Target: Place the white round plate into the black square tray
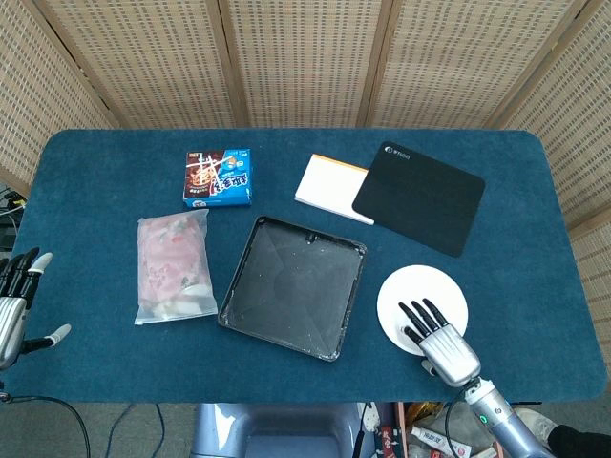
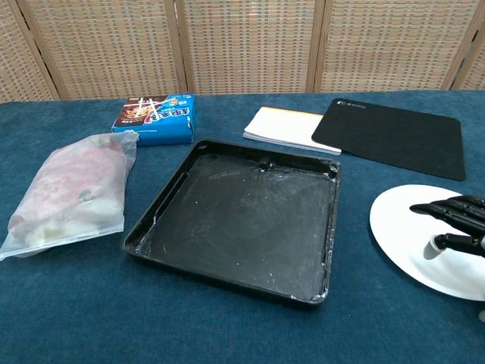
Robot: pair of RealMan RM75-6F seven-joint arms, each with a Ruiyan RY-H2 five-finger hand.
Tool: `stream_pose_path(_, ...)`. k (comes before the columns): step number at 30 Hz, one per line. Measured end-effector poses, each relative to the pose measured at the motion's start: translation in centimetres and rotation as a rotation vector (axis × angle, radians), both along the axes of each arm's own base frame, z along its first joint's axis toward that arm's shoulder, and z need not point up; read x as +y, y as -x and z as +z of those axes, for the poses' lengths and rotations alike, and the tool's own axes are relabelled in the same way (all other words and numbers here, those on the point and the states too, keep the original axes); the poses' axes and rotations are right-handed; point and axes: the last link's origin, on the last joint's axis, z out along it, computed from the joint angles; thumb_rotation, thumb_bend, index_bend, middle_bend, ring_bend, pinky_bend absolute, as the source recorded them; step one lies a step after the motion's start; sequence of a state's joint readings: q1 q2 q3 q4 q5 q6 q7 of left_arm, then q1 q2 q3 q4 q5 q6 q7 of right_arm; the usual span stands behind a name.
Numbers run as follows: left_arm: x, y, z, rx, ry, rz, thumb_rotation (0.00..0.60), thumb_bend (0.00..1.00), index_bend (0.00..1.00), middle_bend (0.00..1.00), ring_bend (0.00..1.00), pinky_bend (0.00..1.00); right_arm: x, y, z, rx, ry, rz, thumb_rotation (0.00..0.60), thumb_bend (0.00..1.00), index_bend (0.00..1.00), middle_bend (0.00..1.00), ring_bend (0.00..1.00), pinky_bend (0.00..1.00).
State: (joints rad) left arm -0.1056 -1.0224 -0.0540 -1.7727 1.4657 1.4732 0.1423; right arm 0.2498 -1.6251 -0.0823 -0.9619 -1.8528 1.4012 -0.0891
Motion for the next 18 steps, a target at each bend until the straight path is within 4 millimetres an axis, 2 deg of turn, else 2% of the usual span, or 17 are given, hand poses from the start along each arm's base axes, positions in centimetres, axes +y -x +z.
stream_pose_path(7,0.04,0.1,0.15,-0.009,-0.005,0.006,0.6,0.0,0.0,0.0,0.0,0.0,-0.54,0.08,-0.02,-0.001,0.017,-0.004,0.6,0.29,0.38,0.0,0.0,0.08)
stream_pose_path(18,0.05,0.17,0.33,-0.015,-0.007,0.009,0.6,0.0,0.0,0.0,0.0,0.0,-0.89,0.22,0.13,0.009,0.037,-0.011,0.6,0.31,0.39,0.0,0.0,0.09)
